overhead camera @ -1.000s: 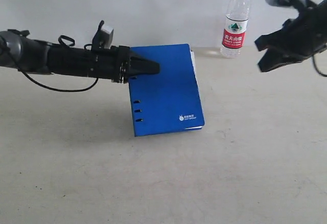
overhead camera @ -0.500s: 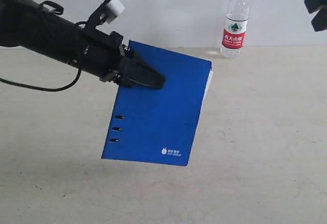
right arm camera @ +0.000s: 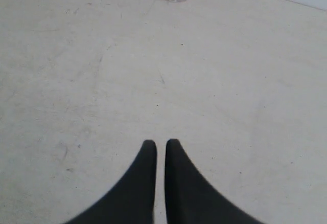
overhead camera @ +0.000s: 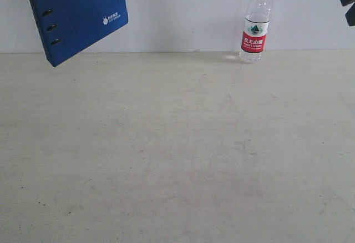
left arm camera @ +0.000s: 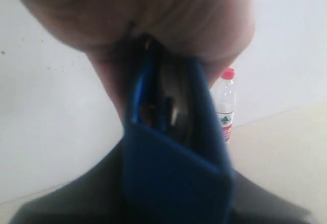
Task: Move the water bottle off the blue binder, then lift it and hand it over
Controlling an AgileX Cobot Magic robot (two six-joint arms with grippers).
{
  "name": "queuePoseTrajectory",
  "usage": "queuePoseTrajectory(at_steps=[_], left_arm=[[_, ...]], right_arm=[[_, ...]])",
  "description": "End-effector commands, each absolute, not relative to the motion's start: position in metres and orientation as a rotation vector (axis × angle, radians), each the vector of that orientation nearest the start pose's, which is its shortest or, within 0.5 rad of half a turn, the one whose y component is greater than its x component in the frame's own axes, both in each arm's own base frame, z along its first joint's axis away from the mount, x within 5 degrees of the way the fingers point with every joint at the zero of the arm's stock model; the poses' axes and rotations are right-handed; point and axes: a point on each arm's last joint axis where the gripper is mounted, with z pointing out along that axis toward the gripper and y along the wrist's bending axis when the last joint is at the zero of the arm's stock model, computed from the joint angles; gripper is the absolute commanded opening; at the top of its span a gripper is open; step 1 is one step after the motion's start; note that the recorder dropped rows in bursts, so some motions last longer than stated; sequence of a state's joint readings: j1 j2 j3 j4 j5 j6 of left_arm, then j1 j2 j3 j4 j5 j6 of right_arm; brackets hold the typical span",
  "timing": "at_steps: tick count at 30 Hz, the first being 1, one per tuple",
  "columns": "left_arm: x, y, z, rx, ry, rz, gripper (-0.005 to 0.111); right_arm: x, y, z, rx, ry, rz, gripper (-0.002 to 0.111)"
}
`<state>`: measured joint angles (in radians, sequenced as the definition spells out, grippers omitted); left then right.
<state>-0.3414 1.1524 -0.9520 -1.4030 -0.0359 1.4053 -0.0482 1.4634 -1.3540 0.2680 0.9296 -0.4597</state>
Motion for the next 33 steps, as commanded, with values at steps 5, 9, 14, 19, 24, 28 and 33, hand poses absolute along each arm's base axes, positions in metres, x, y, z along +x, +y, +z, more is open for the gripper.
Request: queuePoseTrajectory(at_steps=[5,9,14,19,24,28,33], left_arm=[[0.251,-0.079,0.39,0.21,1.628,-0.151,0.005],[0.255,-0.08,0.379,0.216,1.663,-0.143,0.008],[0.254,-0.08,0.37,0.216,1.688,-0.14,0.032],[0.254,-0.08,0.37,0.213,1.688,-0.14,0.054],[0.255,-0.077,0.368,0.195,1.694,-0.116,0.06],[0.27,-0.069,0.32,0.19,1.808,0.098,0.034],[0.318,-0.051,0.266,0.37,1.79,0.531,0.005]], right_arm=[[0.309,0.004,0.356,-0.393,2.455,0.123,0.0],[0.309,0.004,0.356,-0.392,2.452,0.122,0.0],[0.309,0.004,0.357,-0.391,2.45,0.121,0.0],[0.309,0.004,0.357,-0.393,2.45,0.12,0.0],[0.31,0.004,0.357,-0.39,2.448,0.12,0.0],[0.31,0.004,0.357,-0.39,2.448,0.12,0.0],[0.31,0.004,0.357,-0.39,2.448,0.12,0.0]])
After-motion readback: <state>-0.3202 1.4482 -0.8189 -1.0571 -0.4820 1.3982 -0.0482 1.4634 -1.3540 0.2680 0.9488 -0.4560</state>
